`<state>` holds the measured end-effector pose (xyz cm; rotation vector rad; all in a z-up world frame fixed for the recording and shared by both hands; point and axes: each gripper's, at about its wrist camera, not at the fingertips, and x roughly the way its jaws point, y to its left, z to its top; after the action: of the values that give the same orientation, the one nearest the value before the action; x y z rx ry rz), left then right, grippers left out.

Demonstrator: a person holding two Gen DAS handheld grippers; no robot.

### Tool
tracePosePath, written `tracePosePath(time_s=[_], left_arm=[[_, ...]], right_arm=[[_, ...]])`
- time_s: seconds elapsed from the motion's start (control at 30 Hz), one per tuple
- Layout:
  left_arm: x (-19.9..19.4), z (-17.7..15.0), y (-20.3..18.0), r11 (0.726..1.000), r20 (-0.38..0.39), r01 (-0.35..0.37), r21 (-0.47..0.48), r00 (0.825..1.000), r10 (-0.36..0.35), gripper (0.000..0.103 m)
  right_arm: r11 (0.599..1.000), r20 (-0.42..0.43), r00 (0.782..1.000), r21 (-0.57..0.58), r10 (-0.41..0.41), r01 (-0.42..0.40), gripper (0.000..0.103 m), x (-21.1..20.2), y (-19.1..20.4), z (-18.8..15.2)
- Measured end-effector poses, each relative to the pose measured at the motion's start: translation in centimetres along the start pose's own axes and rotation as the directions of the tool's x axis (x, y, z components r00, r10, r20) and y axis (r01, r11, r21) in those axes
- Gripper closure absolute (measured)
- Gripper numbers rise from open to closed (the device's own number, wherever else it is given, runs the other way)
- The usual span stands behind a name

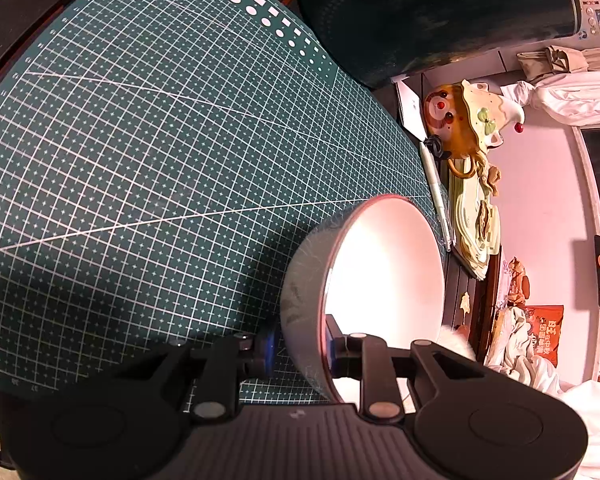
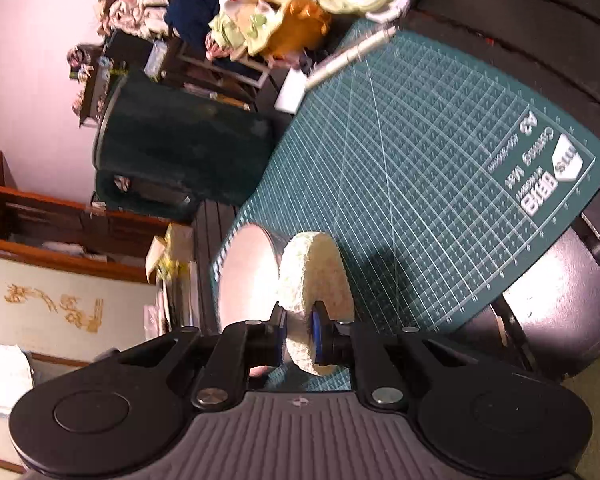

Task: Clean bowl
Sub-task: 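Scrub the sponge around the bowl's outer wall with the right tool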

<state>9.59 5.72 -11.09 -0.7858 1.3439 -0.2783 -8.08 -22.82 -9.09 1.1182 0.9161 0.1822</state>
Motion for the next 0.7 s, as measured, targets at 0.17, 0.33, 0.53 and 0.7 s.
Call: tracePosePath(time_s=[0.17, 0.33, 0.53, 0.7], left_arm=[[0.0, 0.1, -0.1, 1.000, 0.001, -0.003, 0.002, 1.000, 0.003, 0.080], [0.1, 0.1, 0.2, 1.000, 0.001, 0.001, -0.002, 1.000, -0.001, 0.080], [0.0, 0.2, 0.6, 1.000, 0.001, -0.001, 0.000, 1.000, 0.001, 0.080], [0.1, 0.5, 0.7, 1.000, -0.001, 0.002, -0.007, 1.000, -0.002, 0.080]], right_arm=[[1.000, 0.014, 1.000, -0.016, 0.021, -0.021, 0.091, -0.3, 0.4, 0.3], [1.000, -0.041, 0.999, 0.018, -0.014, 0.015, 0.091, 1.0, -0.7, 0.0], [0.999, 0.025, 0.999, 0.024, 0.040, -0.040, 0.091, -0.7, -0.2, 0.6], [1.000, -0.030, 1.000, 0.006, 0.007, -0.007, 0.091, 0.4, -0.4, -0.1]])
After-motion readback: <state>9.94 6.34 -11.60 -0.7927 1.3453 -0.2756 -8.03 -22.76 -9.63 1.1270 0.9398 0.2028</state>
